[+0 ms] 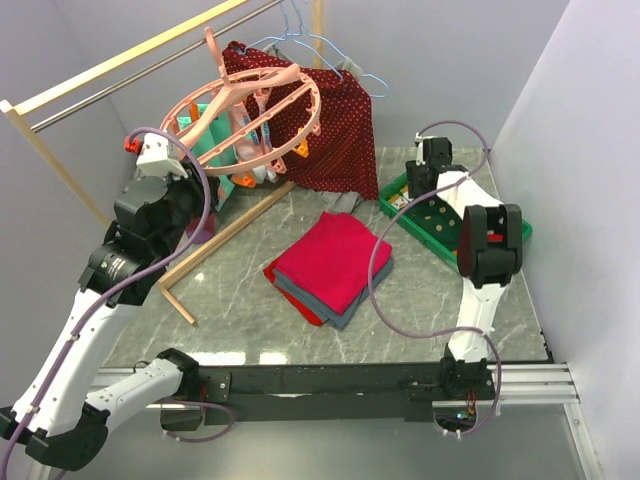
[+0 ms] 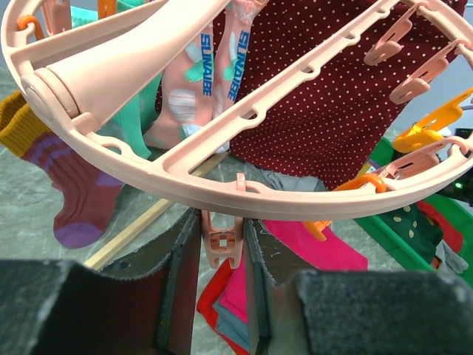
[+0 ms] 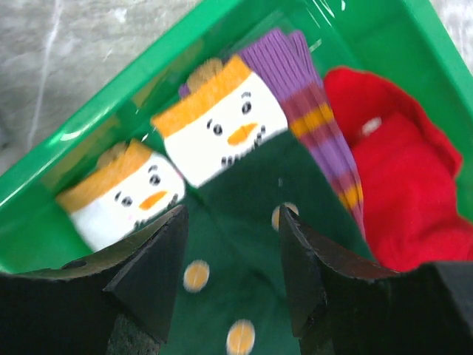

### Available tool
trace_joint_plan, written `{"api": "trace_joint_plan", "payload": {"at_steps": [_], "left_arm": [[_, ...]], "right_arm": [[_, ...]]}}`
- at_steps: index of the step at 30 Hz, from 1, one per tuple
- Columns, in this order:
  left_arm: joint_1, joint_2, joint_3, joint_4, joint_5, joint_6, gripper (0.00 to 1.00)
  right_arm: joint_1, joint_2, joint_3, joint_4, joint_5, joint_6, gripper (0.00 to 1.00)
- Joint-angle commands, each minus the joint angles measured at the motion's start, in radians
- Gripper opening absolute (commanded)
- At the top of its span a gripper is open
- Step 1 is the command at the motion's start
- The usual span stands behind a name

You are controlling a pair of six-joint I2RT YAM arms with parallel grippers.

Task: Clip the socks to the hanger
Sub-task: Pick up the sock from the bin.

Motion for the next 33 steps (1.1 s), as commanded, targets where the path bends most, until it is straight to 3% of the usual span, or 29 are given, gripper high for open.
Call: {"api": "trace_joint_plan", "payload": {"at_steps": [1, 10, 16, 17, 21, 27, 33], "left_arm": [[0.002, 0.004, 0.03, -0.024, -0.024, -0.006, 0.01], [0.003, 0.01, 0.031, -0.03, -0.027, -0.009, 0.01], [0.002, 0.005, 0.031, -0.036, -0.03, -0.009, 0.01], [0.002, 0.005, 0.033, -0.036, -0.03, -0.009, 0.01], [0.003, 0.004, 0.03, -0.033, -0.026, -0.012, 0.01], [0.003, 0.001, 0.03, -0.03, -0.02, -0.02, 0.01], [0.002, -0.009, 0.031, -0.029, -0.019, -0.02, 0.01]], "right_arm": [[0.004, 0.07, 0.103, -0.001, 0.001, -0.088, 0.59], [0.012, 0.245, 0.313, -0.17, 0.036, -0.071, 0.53], [0.012, 0.253, 0.29, -0.185, 0.042, -0.038, 0.29], [0.013, 0.248, 0.285, -0.184, 0.047, -0.039, 0.2], [0.012, 0.184, 0.255, -0.155, 0.077, -0.044, 0.0], [0.005, 0.0, 0.164, -0.098, 0.108, 0.007, 0.01], [-0.016, -0.181, -0.035, -0.037, 0.096, 0.137, 0.06]]}}
